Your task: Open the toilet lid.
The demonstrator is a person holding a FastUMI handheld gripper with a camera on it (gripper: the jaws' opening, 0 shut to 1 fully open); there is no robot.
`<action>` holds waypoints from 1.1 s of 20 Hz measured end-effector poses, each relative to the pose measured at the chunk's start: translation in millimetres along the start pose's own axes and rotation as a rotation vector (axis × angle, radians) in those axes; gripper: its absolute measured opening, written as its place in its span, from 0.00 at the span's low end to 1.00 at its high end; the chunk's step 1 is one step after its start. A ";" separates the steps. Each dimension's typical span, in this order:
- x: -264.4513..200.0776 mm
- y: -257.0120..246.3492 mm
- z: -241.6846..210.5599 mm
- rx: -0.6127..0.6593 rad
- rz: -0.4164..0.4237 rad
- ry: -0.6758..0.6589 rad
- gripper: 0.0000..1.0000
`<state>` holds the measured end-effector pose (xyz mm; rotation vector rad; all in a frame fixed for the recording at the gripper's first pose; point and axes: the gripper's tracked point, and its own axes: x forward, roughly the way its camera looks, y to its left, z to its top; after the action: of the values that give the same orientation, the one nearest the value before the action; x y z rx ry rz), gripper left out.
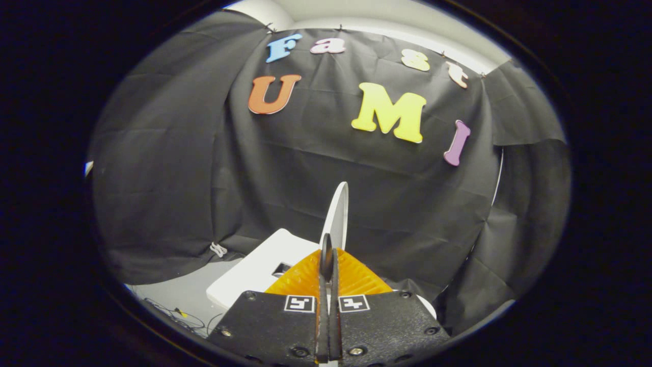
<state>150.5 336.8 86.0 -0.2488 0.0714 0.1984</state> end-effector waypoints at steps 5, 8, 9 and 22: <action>2.5 13.5 -0.1 -0.026 -0.002 0.011 0.04; 2.7 21.5 1.2 -0.045 0.015 0.017 0.07; 3.8 23.9 1.8 -0.045 0.033 0.015 0.08; -80.6 -43.6 58.9 0.169 0.129 -0.253 1.00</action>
<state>83.2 295.2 160.9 -0.0496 -0.1465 0.3487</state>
